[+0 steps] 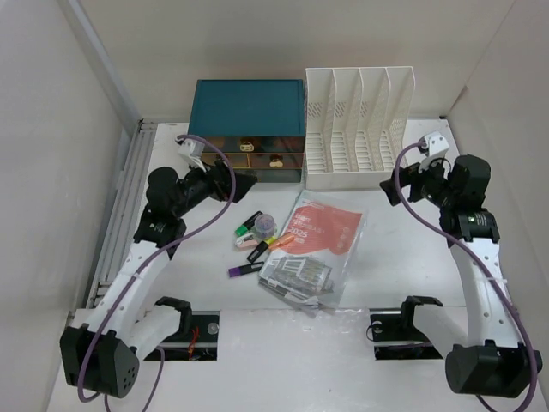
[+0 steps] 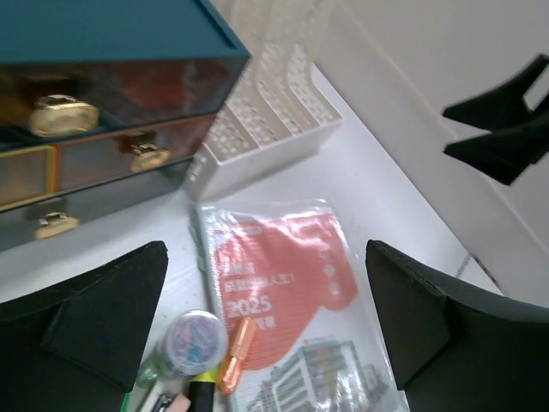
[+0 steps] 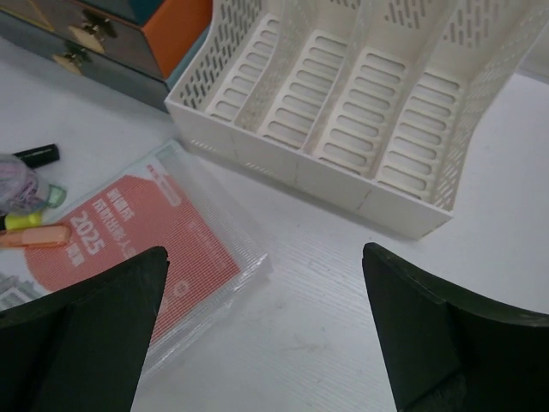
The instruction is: Organize the desk
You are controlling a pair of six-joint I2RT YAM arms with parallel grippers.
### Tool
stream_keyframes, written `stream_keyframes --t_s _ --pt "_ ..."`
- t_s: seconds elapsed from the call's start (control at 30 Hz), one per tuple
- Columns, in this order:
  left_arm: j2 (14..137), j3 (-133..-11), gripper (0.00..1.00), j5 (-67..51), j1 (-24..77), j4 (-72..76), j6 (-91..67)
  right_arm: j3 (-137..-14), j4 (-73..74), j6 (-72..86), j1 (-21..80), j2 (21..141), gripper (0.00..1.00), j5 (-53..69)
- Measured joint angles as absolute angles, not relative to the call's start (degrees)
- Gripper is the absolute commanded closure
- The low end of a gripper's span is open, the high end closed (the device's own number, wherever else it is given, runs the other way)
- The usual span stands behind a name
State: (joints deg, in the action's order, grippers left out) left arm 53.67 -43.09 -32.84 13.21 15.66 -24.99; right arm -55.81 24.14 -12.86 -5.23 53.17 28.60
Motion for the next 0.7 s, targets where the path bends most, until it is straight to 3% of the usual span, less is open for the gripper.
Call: stream_keyframes --t_s 0.2,0.4,0.7 --pt "60.53 -45.17 0.00 -30.94 23.09 13.17 -22.55 -47.90 22.04 -12.64 -5.23 50.83 0.03 37.56" --pt "69.63 -46.92 0.02 -22.26 37.34 7.55 -17.65 -46.81 20.49 -7.35 -5.67 63.53 0.10 41.67" --pt "78.43 -47.09 0.12 -16.45 40.47 5.45 -15.68 -43.24 15.00 0.64 -6.35 78.48 0.10 47.27"
